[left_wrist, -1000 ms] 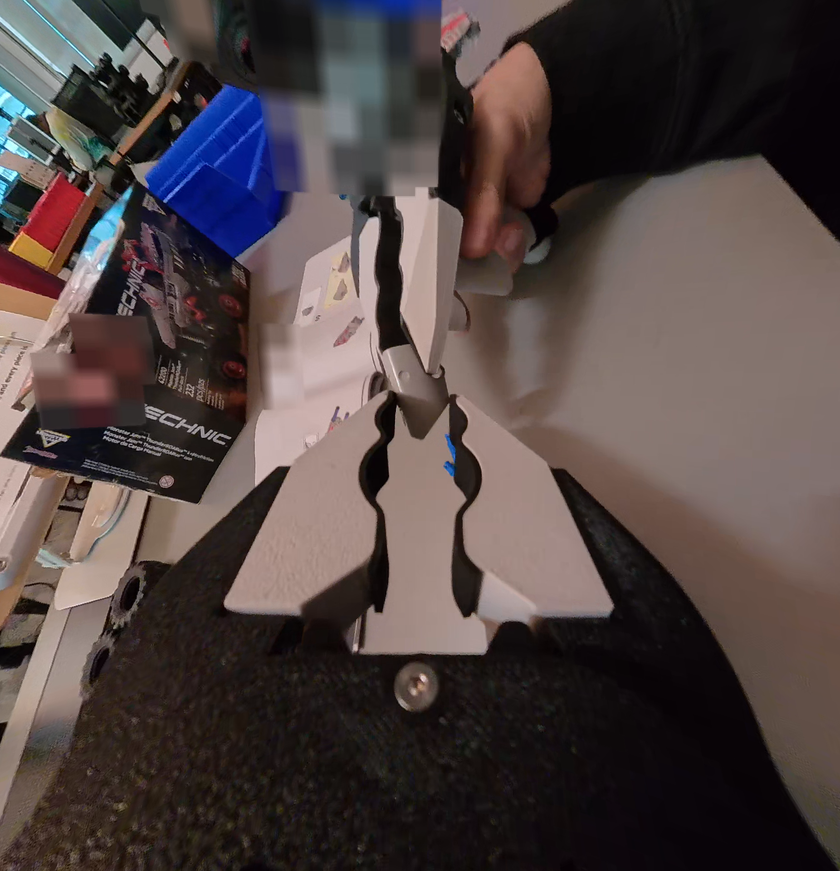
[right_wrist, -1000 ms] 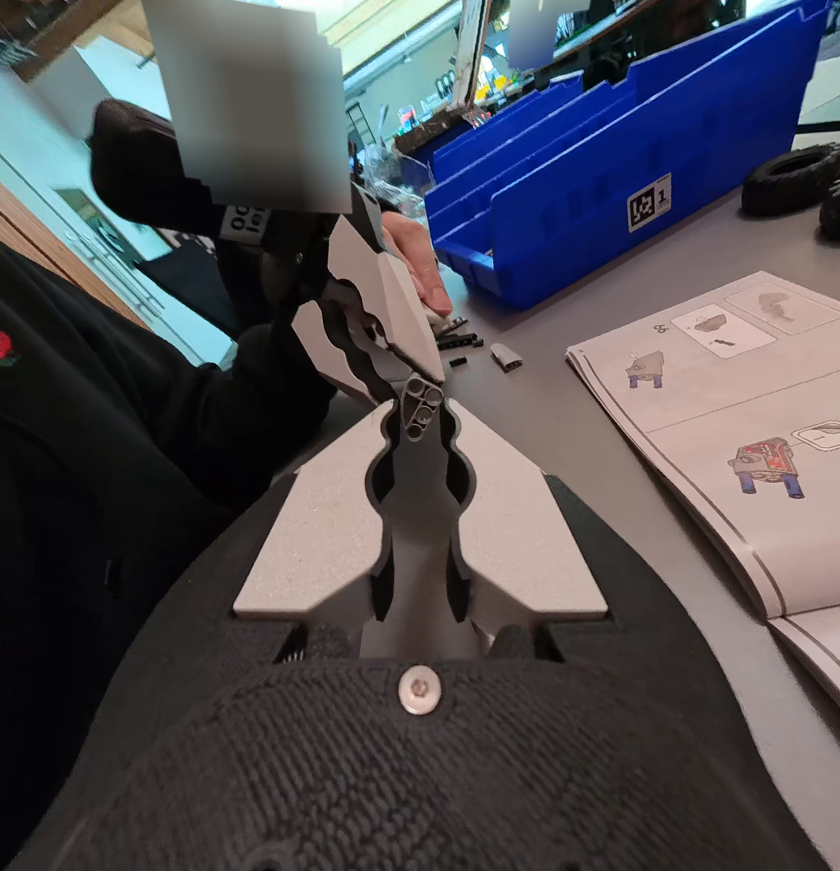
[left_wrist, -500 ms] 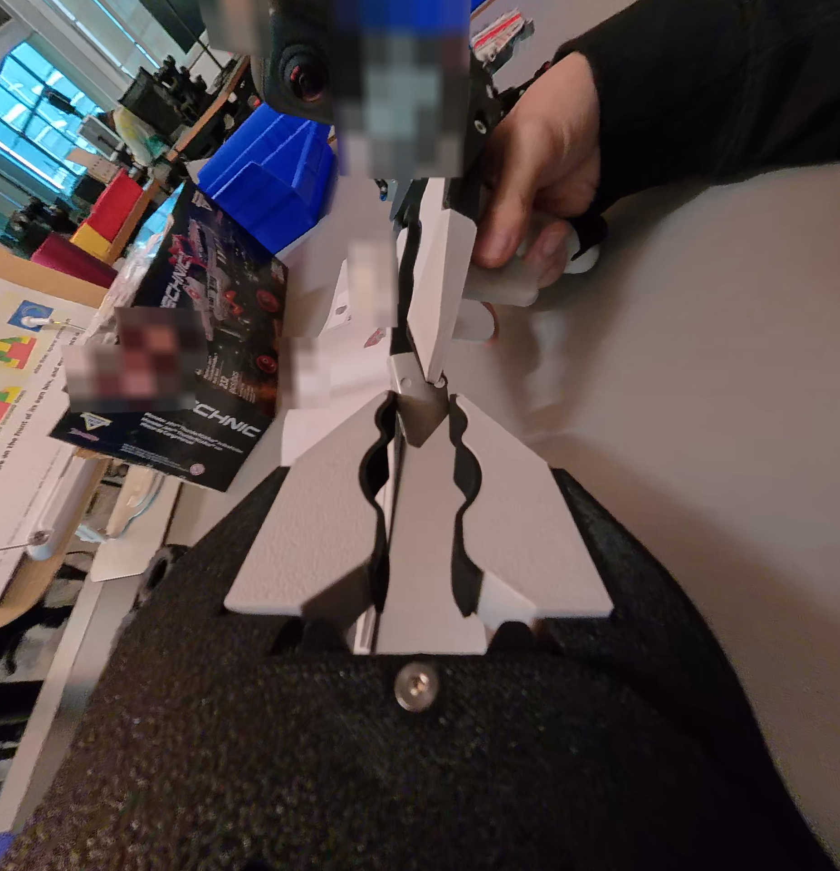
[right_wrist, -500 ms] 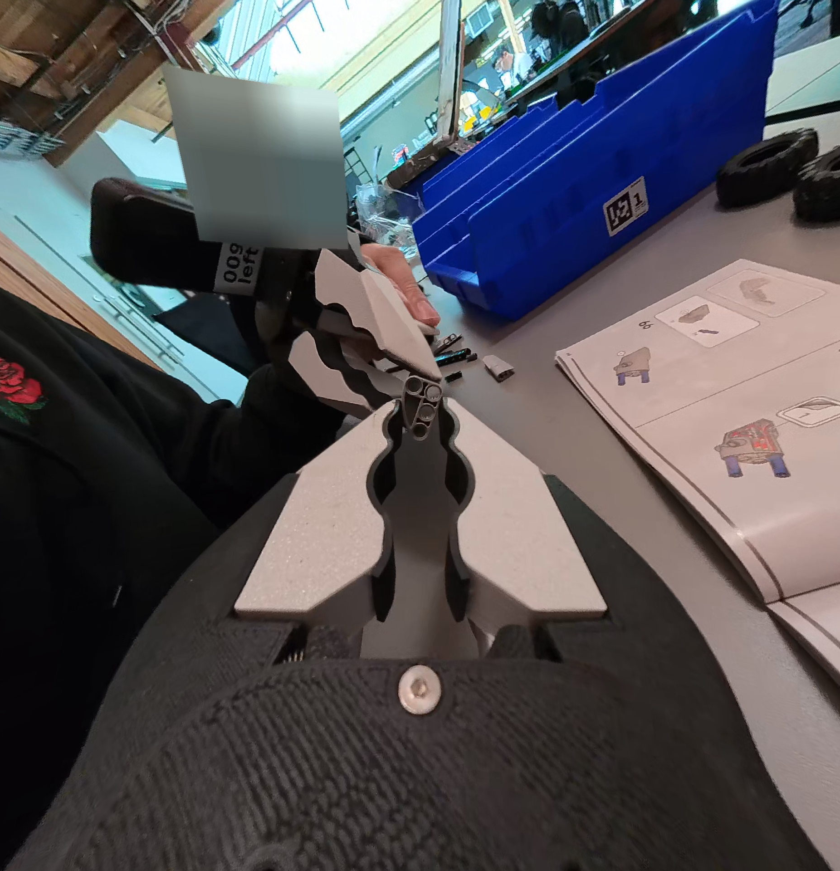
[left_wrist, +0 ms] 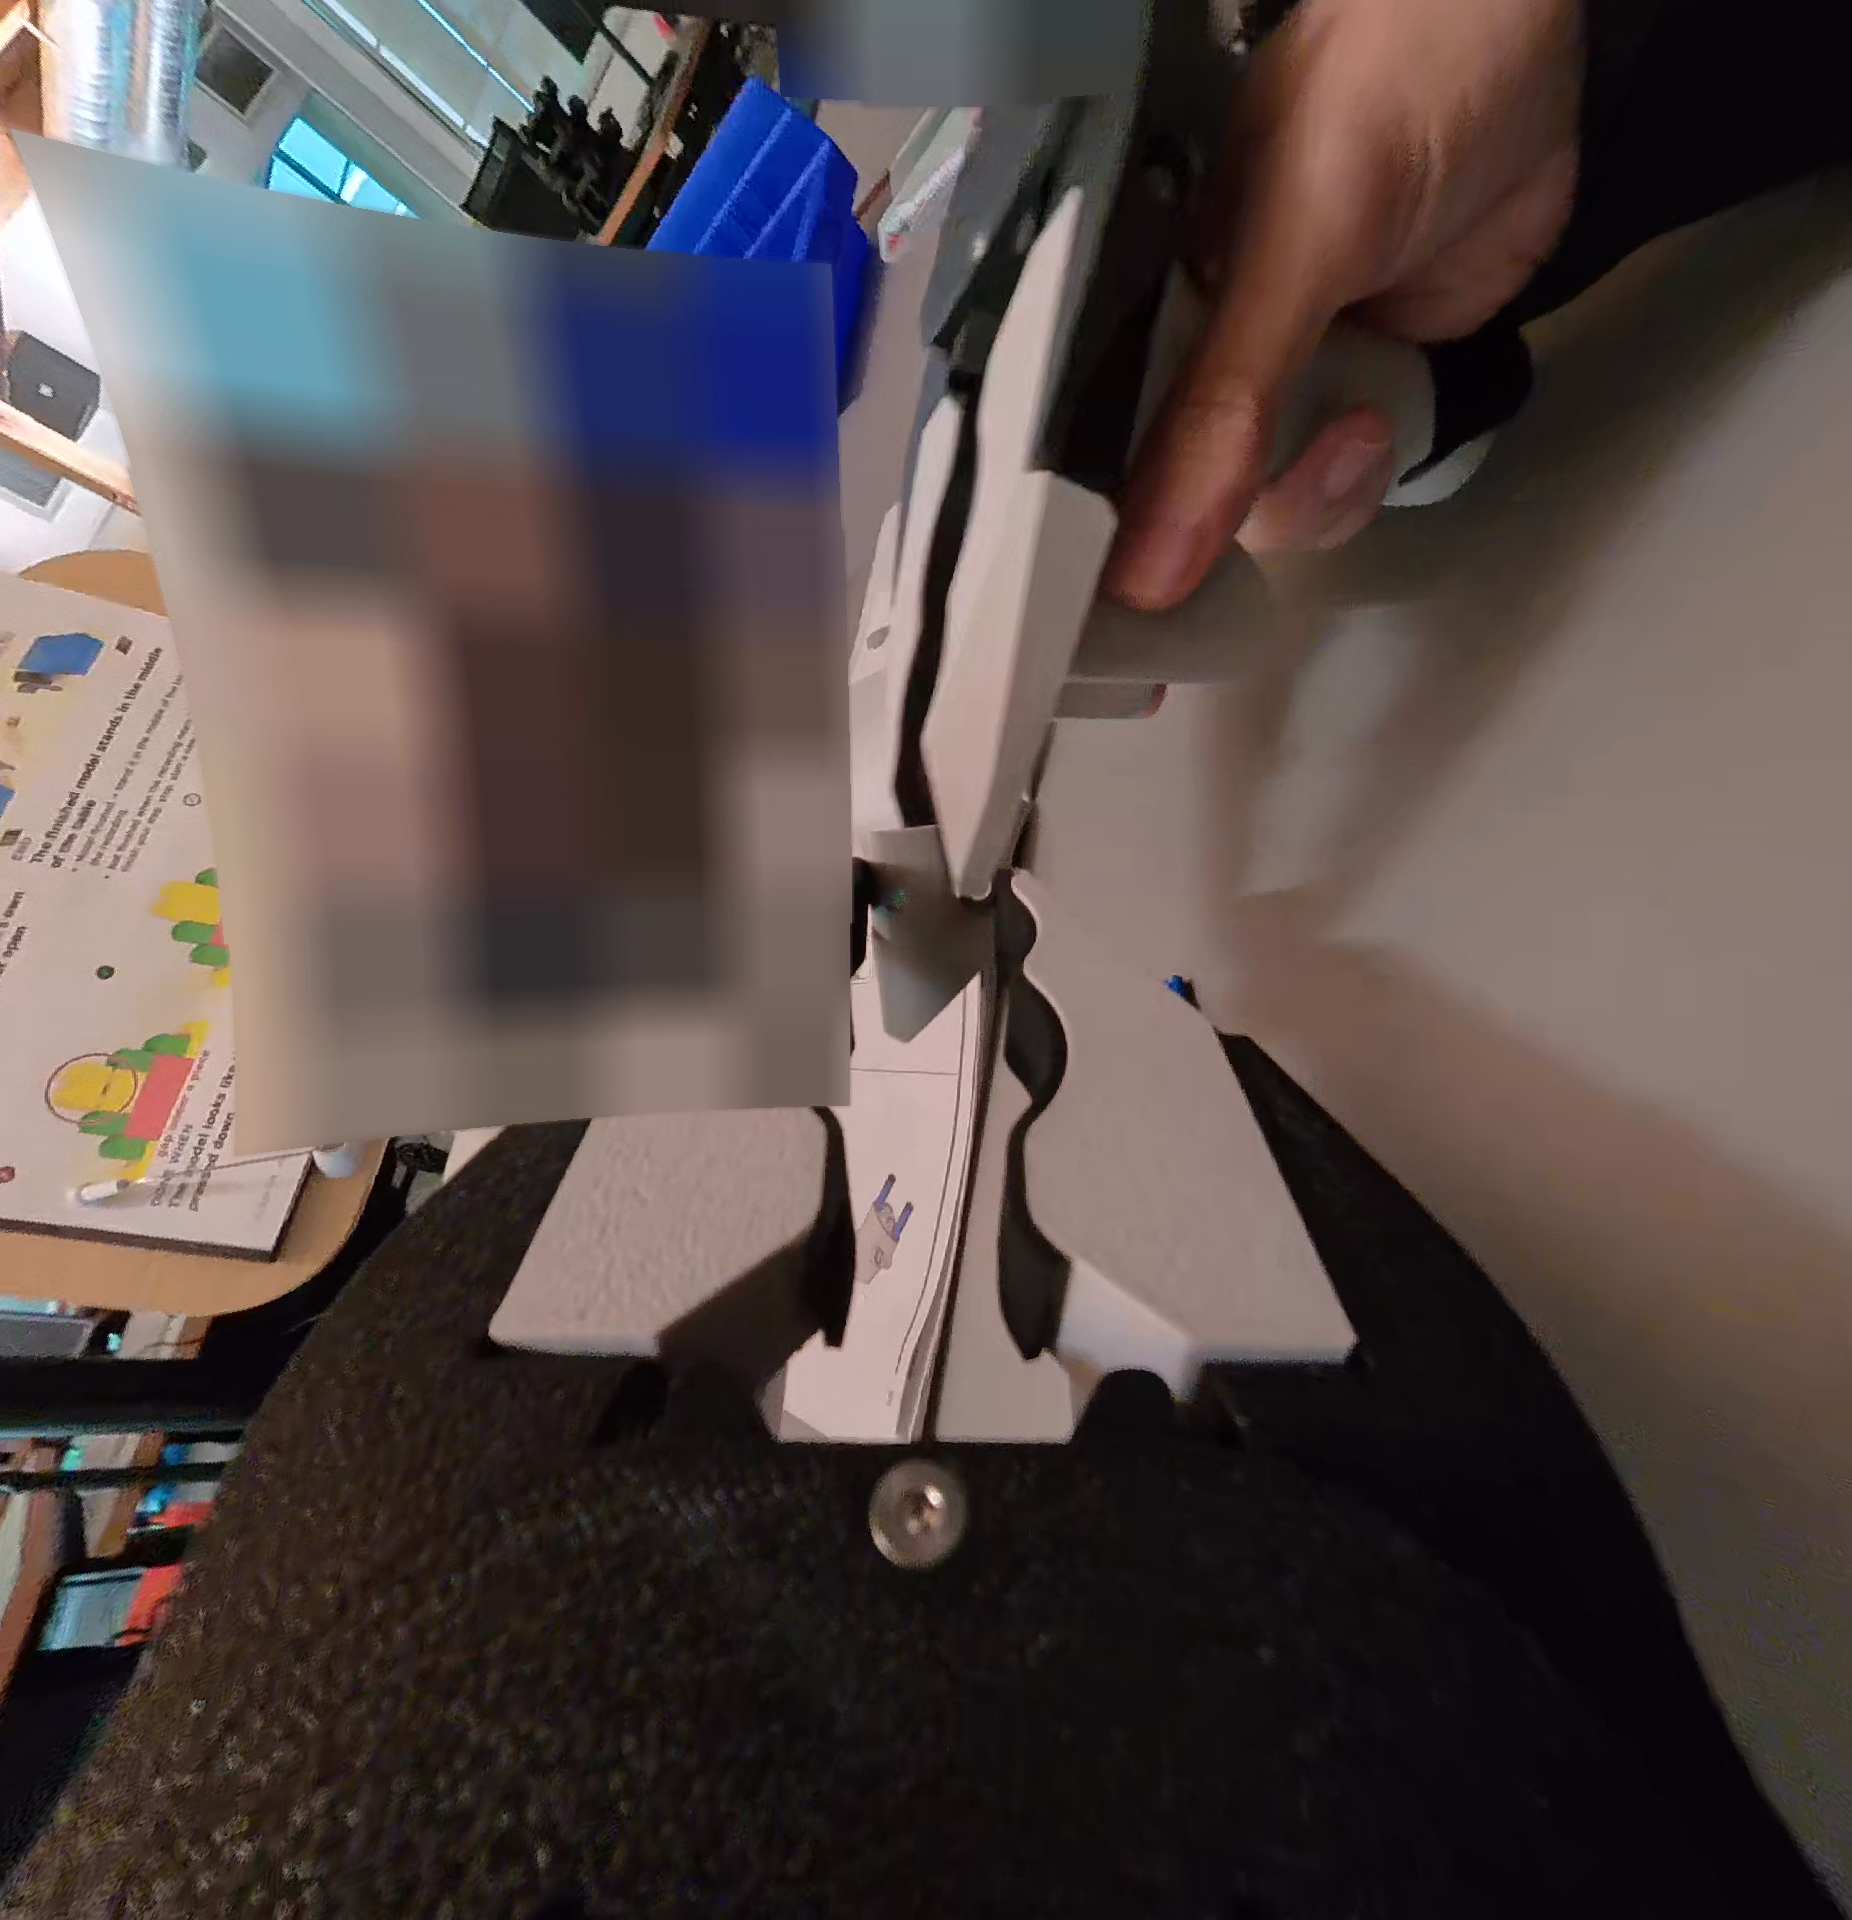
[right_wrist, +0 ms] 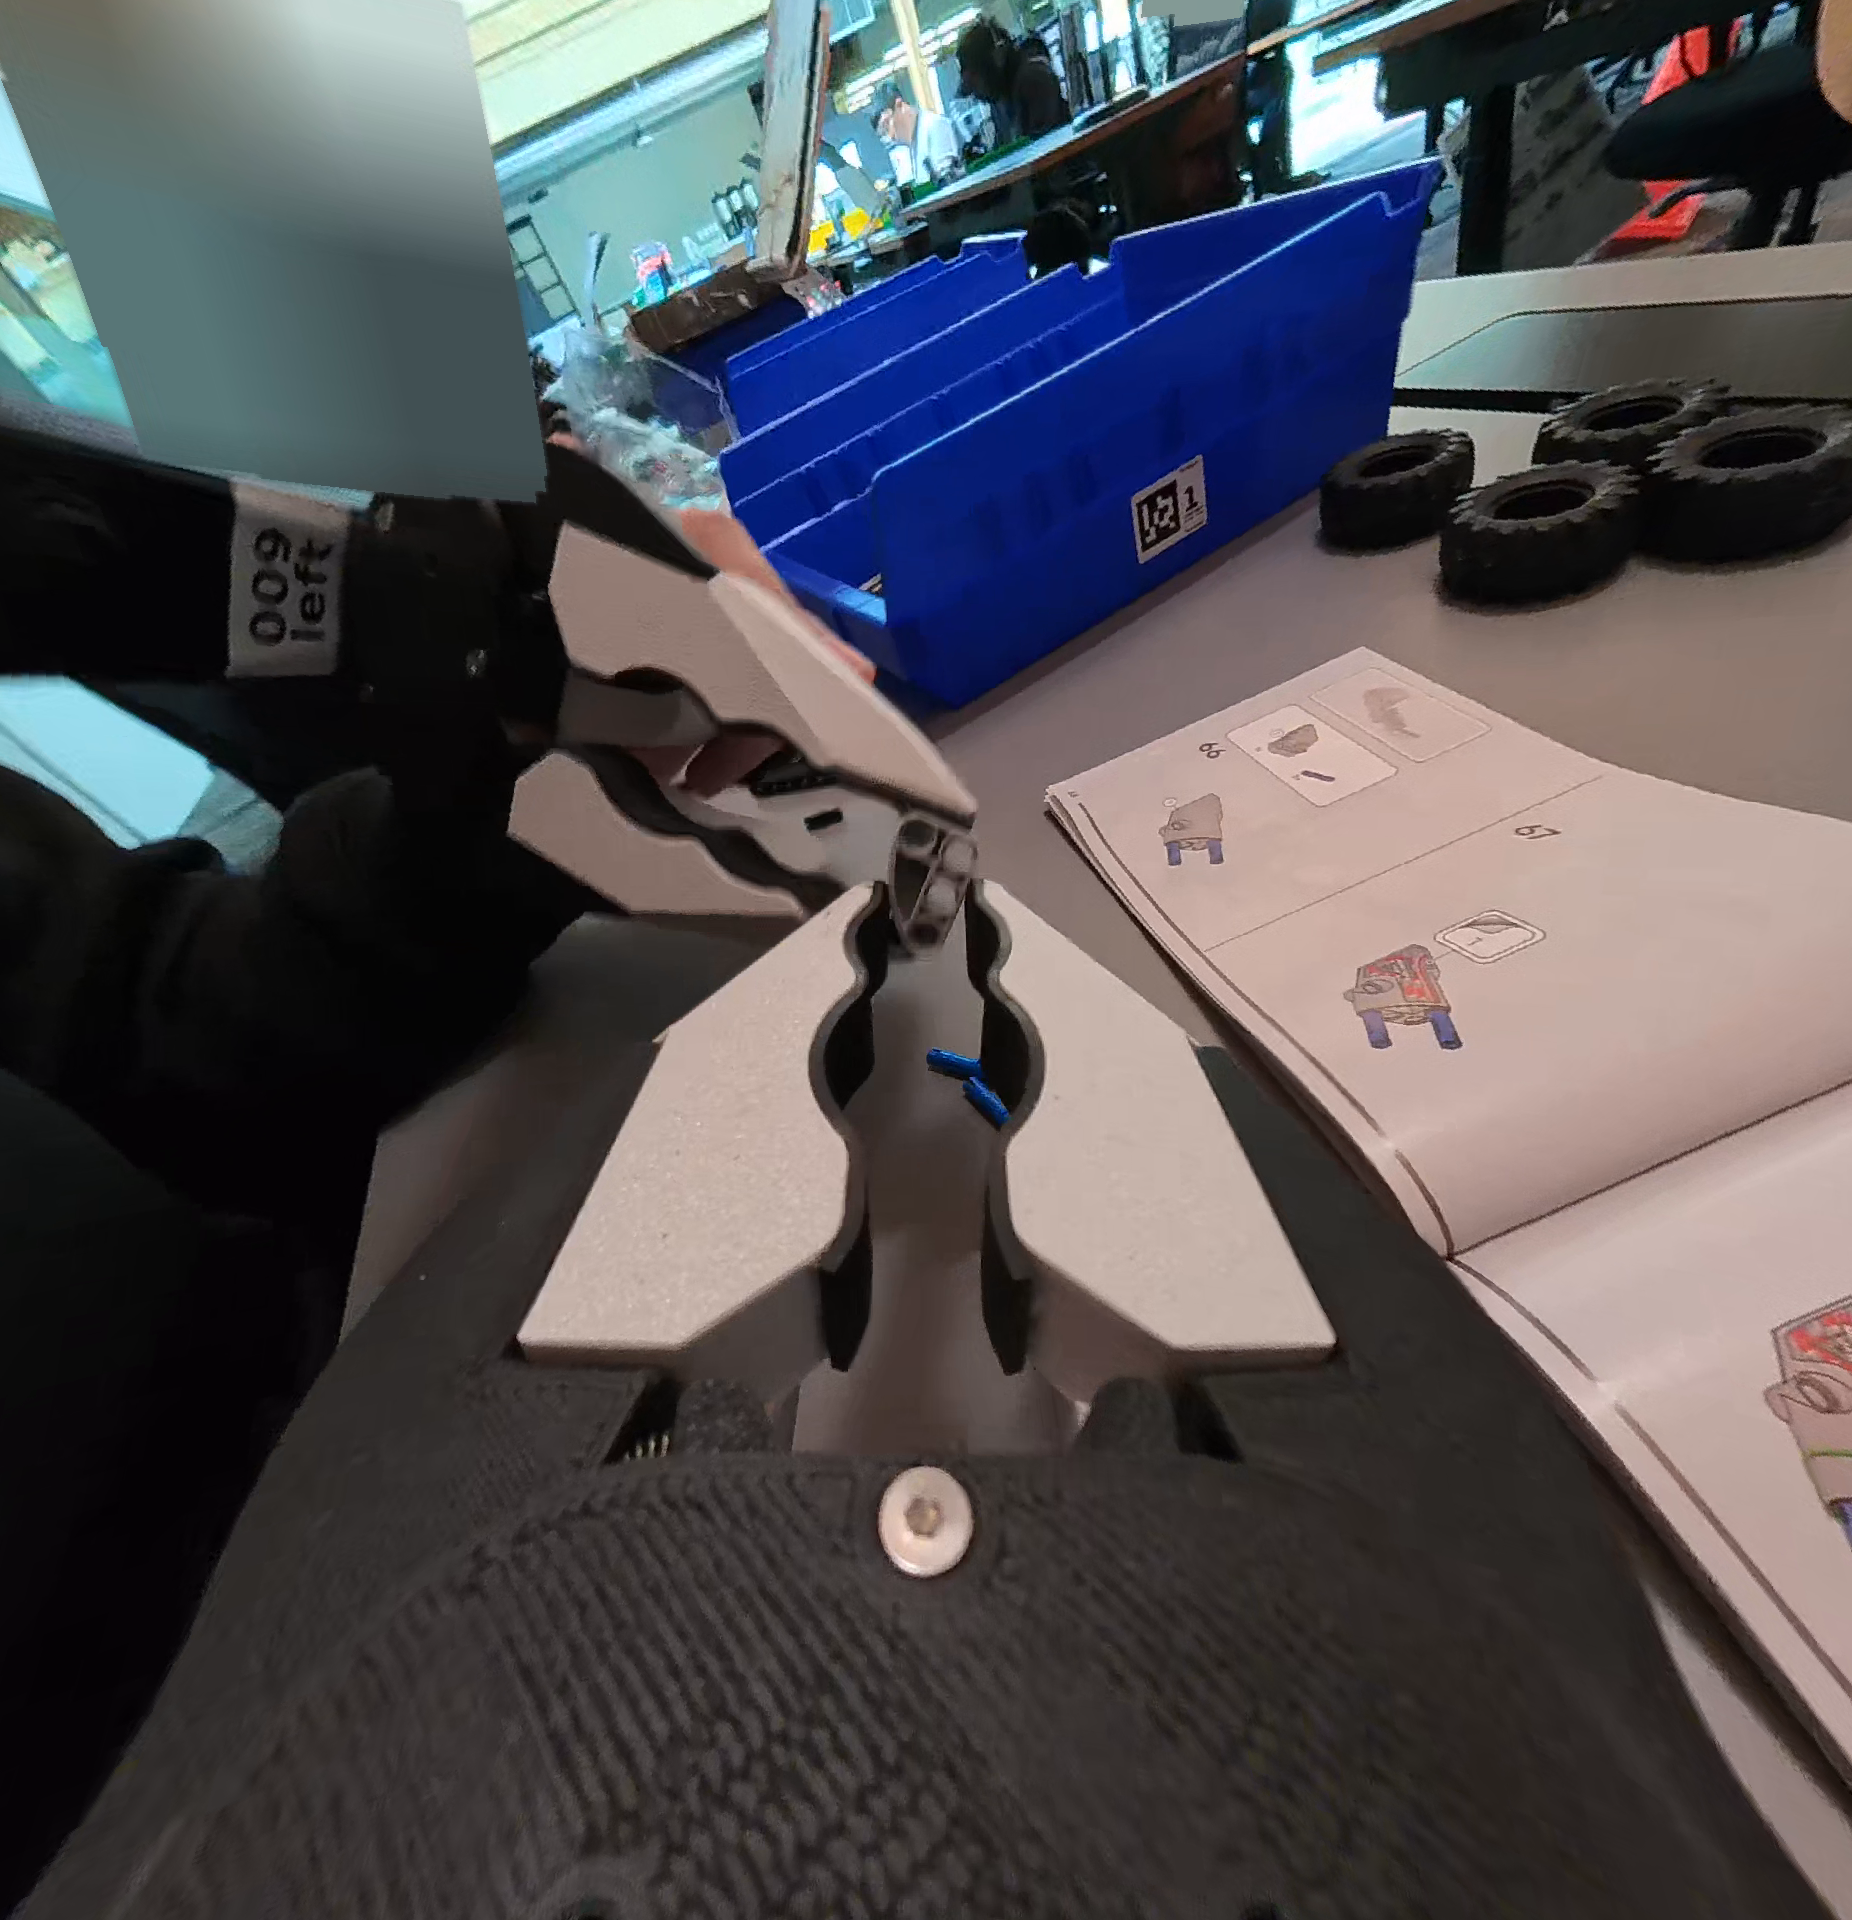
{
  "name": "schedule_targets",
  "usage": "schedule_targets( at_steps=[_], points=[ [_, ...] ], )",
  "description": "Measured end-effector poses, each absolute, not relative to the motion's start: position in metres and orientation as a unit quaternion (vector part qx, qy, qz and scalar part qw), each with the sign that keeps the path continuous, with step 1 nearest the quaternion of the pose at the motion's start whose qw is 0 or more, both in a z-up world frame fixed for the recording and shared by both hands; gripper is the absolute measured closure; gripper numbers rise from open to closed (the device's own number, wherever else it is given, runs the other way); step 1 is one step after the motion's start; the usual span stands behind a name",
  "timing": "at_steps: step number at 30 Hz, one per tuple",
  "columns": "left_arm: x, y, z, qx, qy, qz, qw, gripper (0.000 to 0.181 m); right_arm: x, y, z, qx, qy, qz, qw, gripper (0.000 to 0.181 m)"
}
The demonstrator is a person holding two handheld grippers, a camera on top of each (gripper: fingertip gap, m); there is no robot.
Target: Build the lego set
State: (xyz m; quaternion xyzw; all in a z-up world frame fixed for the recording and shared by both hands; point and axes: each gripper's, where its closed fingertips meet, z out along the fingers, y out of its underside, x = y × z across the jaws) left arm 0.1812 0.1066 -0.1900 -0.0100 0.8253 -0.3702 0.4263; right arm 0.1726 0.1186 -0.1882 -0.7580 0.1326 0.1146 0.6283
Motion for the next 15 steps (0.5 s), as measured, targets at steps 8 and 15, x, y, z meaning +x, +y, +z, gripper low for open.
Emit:
schedule_targets(
  at_steps=[8,15],
  points=[
    [0.183,0.137,-0.174,-0.051,0.794,-0.443,0.414,0.16,0.18,0.099,-0.213,-0.83,0.037,-0.016,0.556,0.157],
    [0.192,0.153,-0.195,-0.076,0.824,-0.386,0.407,0.16,0.165,0.109,-0.248,-0.879,-0.048,-0.046,0.471,0.163]
  ],
)
